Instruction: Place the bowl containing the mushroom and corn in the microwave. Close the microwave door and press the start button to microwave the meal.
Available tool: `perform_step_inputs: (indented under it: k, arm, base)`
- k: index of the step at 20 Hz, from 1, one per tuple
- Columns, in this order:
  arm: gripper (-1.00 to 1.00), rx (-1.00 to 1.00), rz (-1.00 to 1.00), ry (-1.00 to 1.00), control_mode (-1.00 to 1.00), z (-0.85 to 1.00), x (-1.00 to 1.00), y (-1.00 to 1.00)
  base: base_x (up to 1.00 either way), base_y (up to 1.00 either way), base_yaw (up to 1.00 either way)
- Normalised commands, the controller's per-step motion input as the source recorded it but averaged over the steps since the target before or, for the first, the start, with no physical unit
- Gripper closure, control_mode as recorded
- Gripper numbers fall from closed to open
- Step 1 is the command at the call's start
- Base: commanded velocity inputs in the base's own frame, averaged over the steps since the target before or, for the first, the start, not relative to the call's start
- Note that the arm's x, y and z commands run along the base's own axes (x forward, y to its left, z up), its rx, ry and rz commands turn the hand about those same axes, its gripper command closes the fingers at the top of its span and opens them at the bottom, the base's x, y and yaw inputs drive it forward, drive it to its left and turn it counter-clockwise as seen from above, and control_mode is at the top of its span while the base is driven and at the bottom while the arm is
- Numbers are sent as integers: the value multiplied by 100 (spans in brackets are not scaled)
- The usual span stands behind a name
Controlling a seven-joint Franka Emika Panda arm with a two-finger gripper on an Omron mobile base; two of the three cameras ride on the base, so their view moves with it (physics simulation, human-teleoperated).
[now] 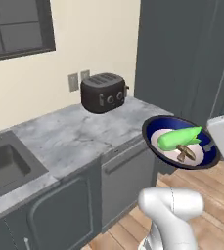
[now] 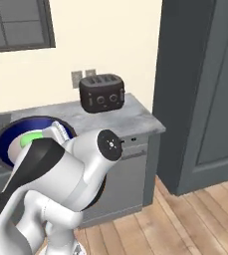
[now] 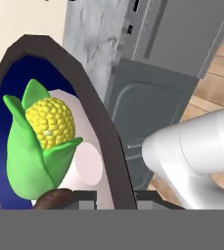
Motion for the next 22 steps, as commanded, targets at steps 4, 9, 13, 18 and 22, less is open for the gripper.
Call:
perform_step_inputs:
  k: [4, 9, 13, 18, 22]
  arm:
    - [100, 0, 0, 0, 100, 0, 0, 0]
    - [100, 0, 0, 0, 100, 0, 0, 0]
    - [100, 0, 0, 0, 100, 0, 0, 0]
    - [100, 0, 0, 0, 100, 0, 0, 0]
    - [100, 0, 0, 0, 100, 0, 0, 0]
  base:
    - [0, 64, 78]
    - [0, 67, 77]
    - [0, 69, 76]
    - [9, 74, 72]
    - [21, 80, 68]
